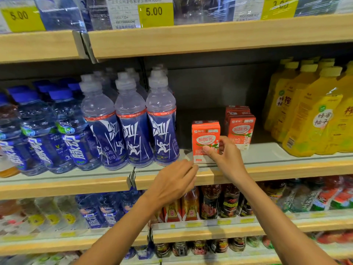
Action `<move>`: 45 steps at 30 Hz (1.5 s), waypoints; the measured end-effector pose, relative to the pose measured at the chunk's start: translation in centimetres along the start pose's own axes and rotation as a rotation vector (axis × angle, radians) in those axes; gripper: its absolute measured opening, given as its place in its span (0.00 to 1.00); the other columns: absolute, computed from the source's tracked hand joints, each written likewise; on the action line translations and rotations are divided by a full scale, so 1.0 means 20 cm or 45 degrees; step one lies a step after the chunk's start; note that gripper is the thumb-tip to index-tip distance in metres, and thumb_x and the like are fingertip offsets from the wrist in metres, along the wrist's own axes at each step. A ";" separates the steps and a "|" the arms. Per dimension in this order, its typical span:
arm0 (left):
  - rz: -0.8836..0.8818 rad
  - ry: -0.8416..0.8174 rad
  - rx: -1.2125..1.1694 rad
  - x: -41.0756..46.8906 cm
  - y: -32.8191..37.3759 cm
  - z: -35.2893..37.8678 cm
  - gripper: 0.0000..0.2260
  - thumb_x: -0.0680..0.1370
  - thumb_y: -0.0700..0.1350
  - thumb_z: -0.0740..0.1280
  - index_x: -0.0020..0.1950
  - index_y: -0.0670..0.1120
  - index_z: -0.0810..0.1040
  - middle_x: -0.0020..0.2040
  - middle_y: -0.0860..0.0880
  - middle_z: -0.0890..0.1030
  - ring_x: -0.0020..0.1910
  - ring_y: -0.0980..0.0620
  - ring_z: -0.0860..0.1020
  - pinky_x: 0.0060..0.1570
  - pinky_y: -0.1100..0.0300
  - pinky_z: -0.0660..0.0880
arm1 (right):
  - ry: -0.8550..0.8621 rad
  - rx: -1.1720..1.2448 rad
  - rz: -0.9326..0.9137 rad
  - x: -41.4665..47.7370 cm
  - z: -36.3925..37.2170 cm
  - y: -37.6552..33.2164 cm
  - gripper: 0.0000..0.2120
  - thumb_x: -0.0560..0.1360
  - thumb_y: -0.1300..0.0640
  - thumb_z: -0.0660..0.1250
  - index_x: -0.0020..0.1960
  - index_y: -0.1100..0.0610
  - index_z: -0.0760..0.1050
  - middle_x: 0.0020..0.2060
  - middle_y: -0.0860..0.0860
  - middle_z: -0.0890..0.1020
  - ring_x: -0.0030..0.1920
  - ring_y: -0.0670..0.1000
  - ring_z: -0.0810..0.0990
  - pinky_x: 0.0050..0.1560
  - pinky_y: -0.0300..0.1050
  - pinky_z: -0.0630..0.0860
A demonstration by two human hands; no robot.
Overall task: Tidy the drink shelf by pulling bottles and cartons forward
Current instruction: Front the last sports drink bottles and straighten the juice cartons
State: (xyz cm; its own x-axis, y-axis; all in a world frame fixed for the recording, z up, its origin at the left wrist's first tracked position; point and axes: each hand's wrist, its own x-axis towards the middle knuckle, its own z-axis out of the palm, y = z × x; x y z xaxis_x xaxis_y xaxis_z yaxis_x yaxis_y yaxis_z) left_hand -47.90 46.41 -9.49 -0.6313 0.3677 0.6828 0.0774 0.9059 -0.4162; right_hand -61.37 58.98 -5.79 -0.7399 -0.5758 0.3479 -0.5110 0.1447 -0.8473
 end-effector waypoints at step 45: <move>-0.106 -0.158 0.157 0.08 0.08 0.09 0.18 0.80 0.51 0.58 0.56 0.40 0.80 0.52 0.44 0.82 0.48 0.47 0.80 0.45 0.57 0.78 | 0.325 -0.100 0.208 0.18 -0.25 0.23 0.29 0.70 0.49 0.74 0.64 0.60 0.66 0.59 0.57 0.76 0.56 0.52 0.78 0.53 0.46 0.77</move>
State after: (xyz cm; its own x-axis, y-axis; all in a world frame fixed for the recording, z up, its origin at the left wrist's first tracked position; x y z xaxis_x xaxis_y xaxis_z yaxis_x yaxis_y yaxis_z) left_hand -50.27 48.08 -10.11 -0.7225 0.2572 0.6418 -0.0689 0.8968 -0.4370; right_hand -68.68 61.60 -6.44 -0.8958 -0.3204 0.3081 -0.4016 0.2862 -0.8699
